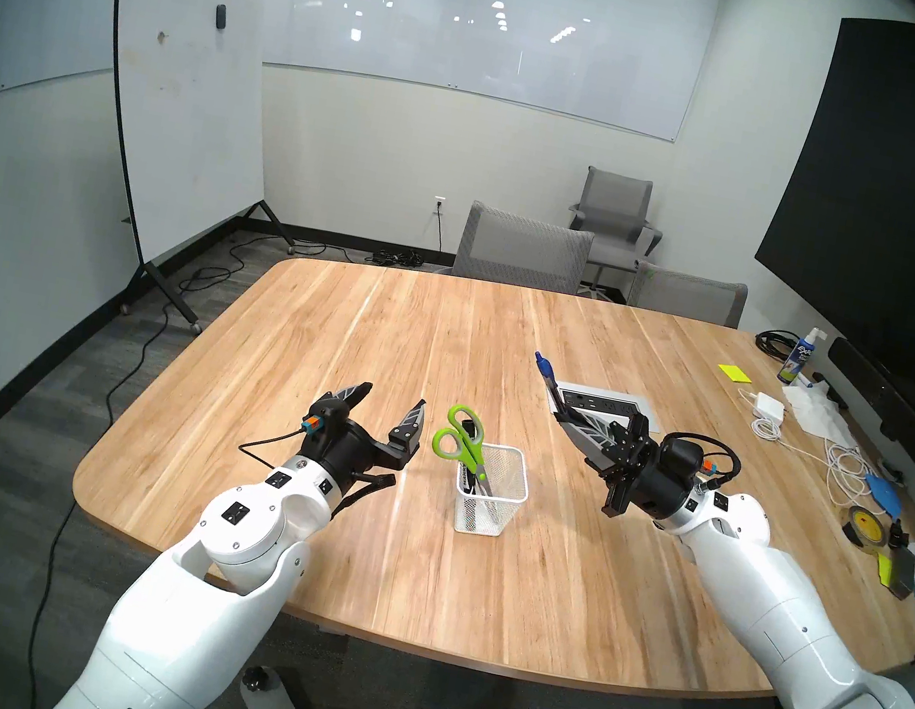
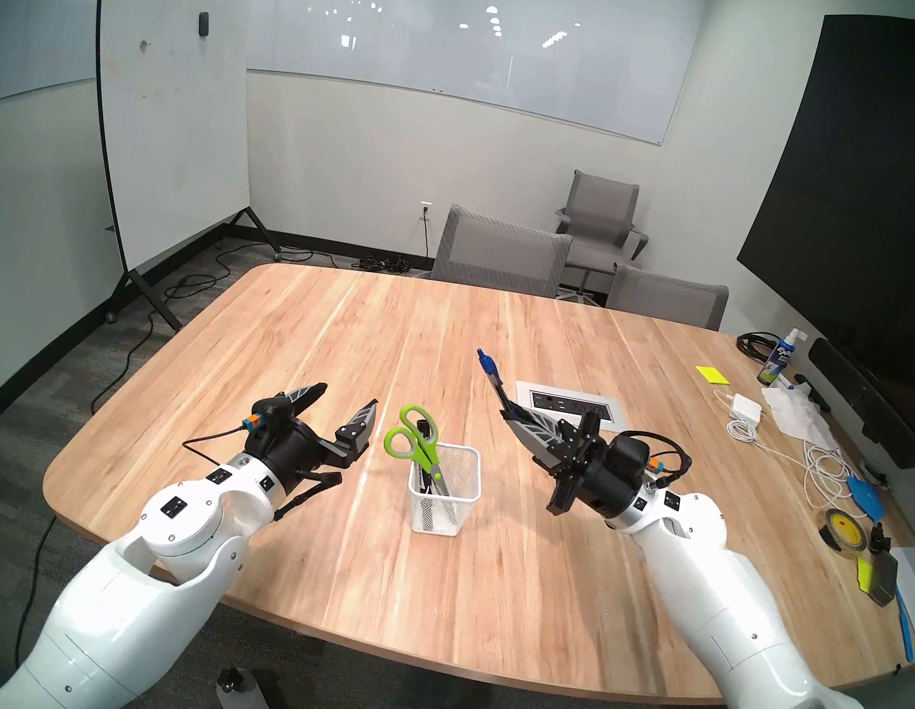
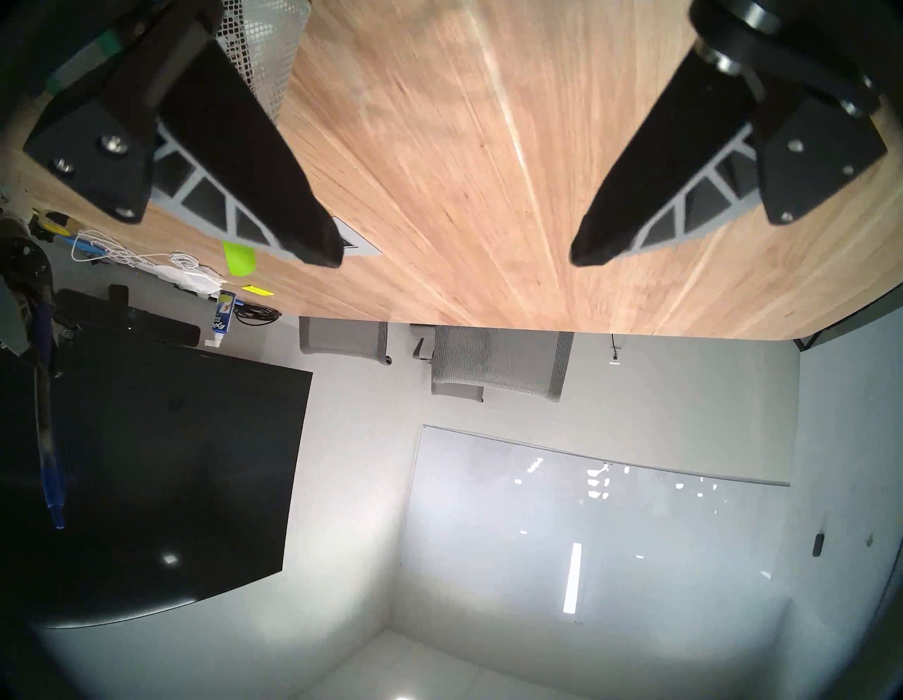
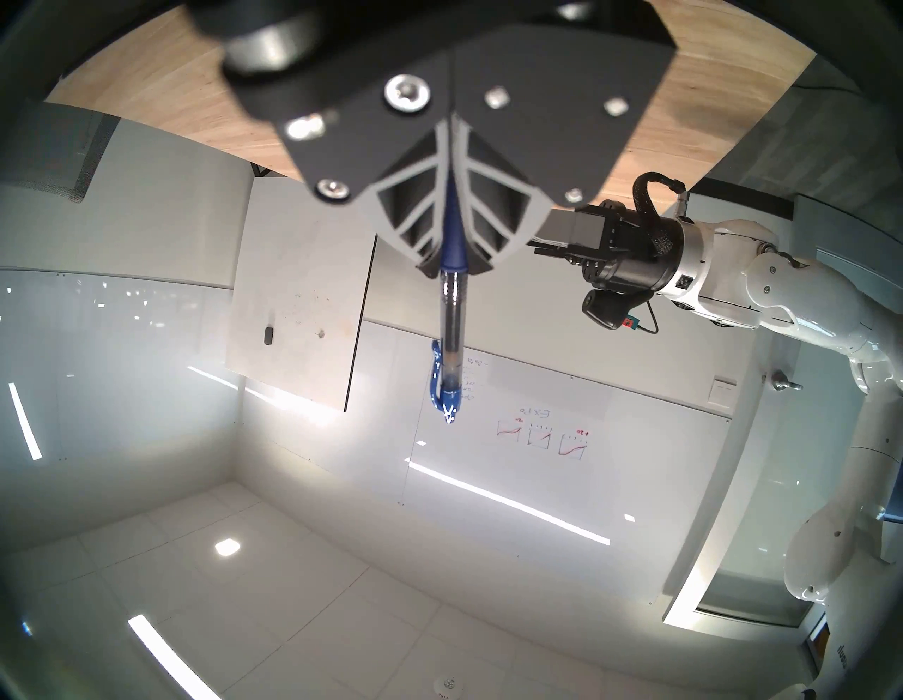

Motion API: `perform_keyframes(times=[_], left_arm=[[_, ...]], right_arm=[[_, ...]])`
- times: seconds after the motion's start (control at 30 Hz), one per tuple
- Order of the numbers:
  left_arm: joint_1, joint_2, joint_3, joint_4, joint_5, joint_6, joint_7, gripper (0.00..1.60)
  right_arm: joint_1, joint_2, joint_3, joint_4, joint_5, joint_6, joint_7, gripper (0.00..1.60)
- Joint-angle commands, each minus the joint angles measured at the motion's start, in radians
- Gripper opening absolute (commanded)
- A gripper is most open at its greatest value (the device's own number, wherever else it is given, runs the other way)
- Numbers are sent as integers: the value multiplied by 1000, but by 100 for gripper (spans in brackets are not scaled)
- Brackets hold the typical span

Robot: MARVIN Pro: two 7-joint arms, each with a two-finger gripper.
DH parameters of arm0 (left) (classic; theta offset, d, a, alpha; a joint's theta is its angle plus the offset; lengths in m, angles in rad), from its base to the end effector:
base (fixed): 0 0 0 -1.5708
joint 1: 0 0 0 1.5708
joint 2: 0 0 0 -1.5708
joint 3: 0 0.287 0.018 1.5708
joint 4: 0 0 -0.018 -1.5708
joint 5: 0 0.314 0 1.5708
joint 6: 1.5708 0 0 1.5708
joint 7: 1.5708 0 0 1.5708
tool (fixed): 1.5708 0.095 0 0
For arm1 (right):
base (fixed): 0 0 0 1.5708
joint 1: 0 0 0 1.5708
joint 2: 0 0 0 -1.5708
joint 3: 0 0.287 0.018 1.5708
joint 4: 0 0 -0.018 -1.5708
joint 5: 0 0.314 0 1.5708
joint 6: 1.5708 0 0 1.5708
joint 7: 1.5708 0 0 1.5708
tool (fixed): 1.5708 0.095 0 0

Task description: Place the pen, the marker, and the scissors into the pen holder

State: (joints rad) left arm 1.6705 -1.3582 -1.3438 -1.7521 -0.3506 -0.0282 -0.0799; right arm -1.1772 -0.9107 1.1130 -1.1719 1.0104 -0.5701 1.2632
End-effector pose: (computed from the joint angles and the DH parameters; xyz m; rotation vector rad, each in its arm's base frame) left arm 0.3839 -0.0511 -0.2818 1.9164 -0.1628 2.0092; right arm 0.4328 -0.0698 -0.2506 -1.0278 -1.0365 -1.8008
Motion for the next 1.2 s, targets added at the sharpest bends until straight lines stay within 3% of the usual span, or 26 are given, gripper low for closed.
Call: perform_keyframes(times=[0.0, 0.2, 0.43, 0.7, 1.17], left_arm=[[-111, -102, -3, 45, 24, -5, 15, 160], [-168, -160, -5, 119, 69, -15, 47, 160], [-246, -191, -4, 210, 130, -38, 63, 160], [-330, -196, 9, 320, 147, -92, 67, 160], [-333, -181, -6, 347, 140, -186, 30, 160]], right_arm=[[10, -1, 1, -18, 5, 1, 16, 0], [10, 1, 0, -20, 7, 1, 18, 0], [10, 2, -1, -21, 11, 3, 24, 0], [12, 3, -2, -20, 16, 4, 31, 0], [15, 2, -3, -16, 25, 5, 43, 0]])
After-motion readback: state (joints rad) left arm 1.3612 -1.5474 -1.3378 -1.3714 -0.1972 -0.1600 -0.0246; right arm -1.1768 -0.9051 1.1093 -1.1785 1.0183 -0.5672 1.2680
